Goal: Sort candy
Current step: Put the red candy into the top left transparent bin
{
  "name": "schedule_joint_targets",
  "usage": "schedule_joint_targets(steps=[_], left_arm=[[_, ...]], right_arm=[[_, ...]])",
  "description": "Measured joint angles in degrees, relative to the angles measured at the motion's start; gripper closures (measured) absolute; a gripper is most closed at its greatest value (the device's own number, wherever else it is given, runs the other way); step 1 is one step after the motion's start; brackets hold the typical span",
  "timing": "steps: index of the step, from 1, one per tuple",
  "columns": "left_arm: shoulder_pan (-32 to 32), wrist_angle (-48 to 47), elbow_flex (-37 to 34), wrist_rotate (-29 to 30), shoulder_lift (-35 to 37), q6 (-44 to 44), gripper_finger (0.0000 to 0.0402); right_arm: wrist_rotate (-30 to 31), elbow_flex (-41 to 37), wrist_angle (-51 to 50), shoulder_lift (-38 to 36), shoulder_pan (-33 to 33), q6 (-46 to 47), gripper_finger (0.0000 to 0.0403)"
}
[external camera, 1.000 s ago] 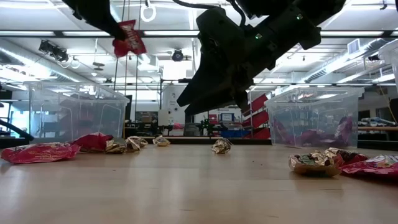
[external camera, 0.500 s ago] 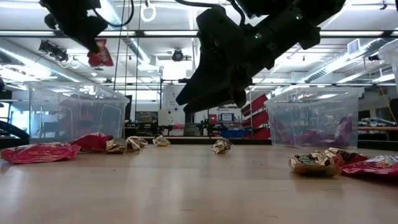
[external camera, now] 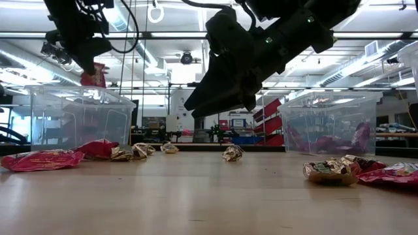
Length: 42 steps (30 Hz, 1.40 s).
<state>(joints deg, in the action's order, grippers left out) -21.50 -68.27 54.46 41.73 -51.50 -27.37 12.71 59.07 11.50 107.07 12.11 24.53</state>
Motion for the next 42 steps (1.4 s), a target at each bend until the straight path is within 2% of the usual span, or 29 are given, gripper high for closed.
schedule_joint_targets(steps=[7,13,19,26,42], left_arm=[[-3.4,-5.2,-0.7,-3.4,-2.3,-2.0,0.0376],[-5.0,-4.8,-5.1,-6.8,-2.5,-1.9,0.0376],[-5.9,-4.6,-8.8,-7.4,-2.5,-1.8,0.0376],[-5.9,-4.1,-9.5,-7.4,-2.5,-1.8,0.0375],[-5.9,-3.9,-9.5,-8.0,-2.5,-1.3,0.0321]], right_arm=[[0.0,0.0,0.0,0.0,0.0,-0.3,0.0252],[-0.1,0.0,0.0,0.0,0.0,-0.7,0.0252],[-0.2,0.0,0.4,0.0,0.0,-0.7,0.0252],[-0.2,0.0,0.4,0.0,-0.4,-0.7,0.0252],[-0.5,0.0,0.9,0.0,-1.7,-2.2,0.0252]])
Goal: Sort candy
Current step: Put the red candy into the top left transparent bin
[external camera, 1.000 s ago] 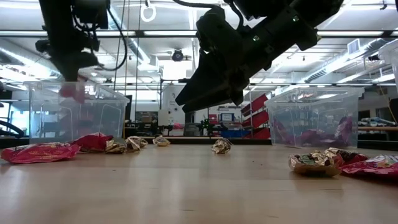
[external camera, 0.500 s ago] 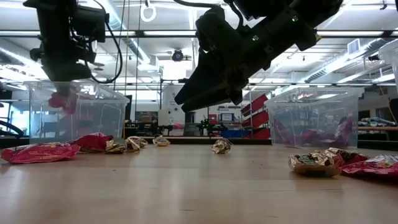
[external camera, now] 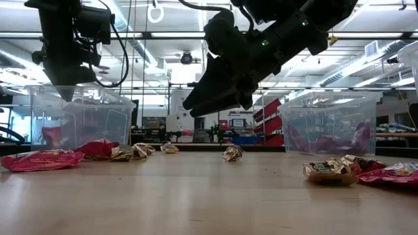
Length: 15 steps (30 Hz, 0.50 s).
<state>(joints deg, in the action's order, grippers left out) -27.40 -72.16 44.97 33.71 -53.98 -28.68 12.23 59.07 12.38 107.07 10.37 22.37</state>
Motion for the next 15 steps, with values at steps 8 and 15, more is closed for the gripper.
schedule_joint_targets(steps=[8,15], left_arm=[[0.0,2.0,0.5,0.2,0.0,3.0,0.0318],[0.3,2.3,7.7,0.1,0.0,5.8,0.0318]], right_arm=[[0.0,0.0,0.0,0.0,-1.8,-0.7,0.0252],[0.0,0.0,1.9,0.0,-2.3,-0.9,0.0252]])
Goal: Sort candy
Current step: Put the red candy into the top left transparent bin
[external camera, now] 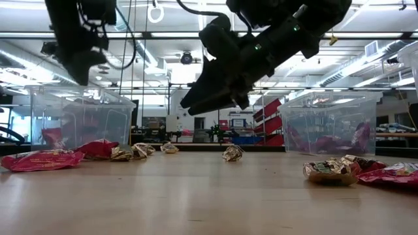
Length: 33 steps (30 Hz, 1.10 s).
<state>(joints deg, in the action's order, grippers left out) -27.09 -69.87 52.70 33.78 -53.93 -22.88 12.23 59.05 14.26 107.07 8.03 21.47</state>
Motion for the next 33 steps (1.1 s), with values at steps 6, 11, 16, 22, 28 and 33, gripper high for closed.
schedule_joint_targets(steps=[6,11,16,22,28,33], left_arm=[[5.1,6.4,4.6,-2.1,0.5,4.7,0.0318],[11.1,14.0,5.0,-10.9,1.3,10.0,0.0318],[16.6,14.4,4.7,-22.0,1.1,10.3,0.0318],[22.4,14.2,1.2,-29.4,1.1,8.9,0.0318],[27.6,14.3,-2.5,-31.6,1.1,2.8,0.0318],[32.1,15.6,-5.8,-32.9,1.1,2.7,0.0318]], right_arm=[[0.0,0.0,0.7,0.0,0.0,-0.2,0.0252],[0.0,0.0,0.8,0.0,0.0,0.0,0.0252],[0.0,0.0,0.8,0.0,0.0,-0.1,0.0252],[0.0,0.0,0.9,0.0,-0.4,-0.2,0.0252],[0.0,0.0,0.8,0.0,-0.5,-0.2,0.0252],[0.0,0.0,0.8,0.0,-0.4,-0.2,0.0252]])
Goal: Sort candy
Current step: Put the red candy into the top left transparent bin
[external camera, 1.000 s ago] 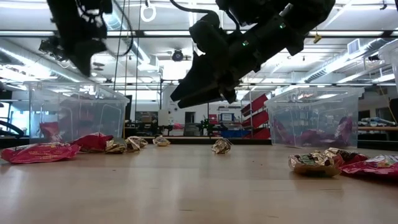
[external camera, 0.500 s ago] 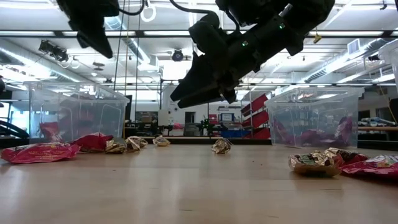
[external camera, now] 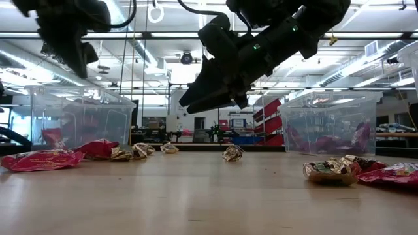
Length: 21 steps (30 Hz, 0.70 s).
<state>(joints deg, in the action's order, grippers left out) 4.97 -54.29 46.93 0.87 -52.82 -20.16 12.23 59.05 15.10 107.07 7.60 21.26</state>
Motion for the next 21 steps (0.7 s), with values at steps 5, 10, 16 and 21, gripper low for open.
schedule_joint_targets(steps=[5,10,16,21], left_arm=[[4.1,2.5,-3.8,-2.6,0.0,-0.5,0.0318],[7.0,7.2,-8.0,-2.9,0.0,-6.2,0.0318],[9.1,13.0,-13.7,-1.1,-0.1,-10.5,0.0318],[9.5,15.0,-16.8,7.3,-0.1,-11.7,0.0318]], right_arm=[[0.0,0.0,0.0,0.0,0.0,0.0,0.0252],[0.0,0.0,-0.1,0.0,0.0,0.0,0.0252],[0.0,0.0,-0.1,0.0,0.0,0.2,0.0252],[0.0,0.0,-0.1,0.0,0.0,0.2,0.0252]])
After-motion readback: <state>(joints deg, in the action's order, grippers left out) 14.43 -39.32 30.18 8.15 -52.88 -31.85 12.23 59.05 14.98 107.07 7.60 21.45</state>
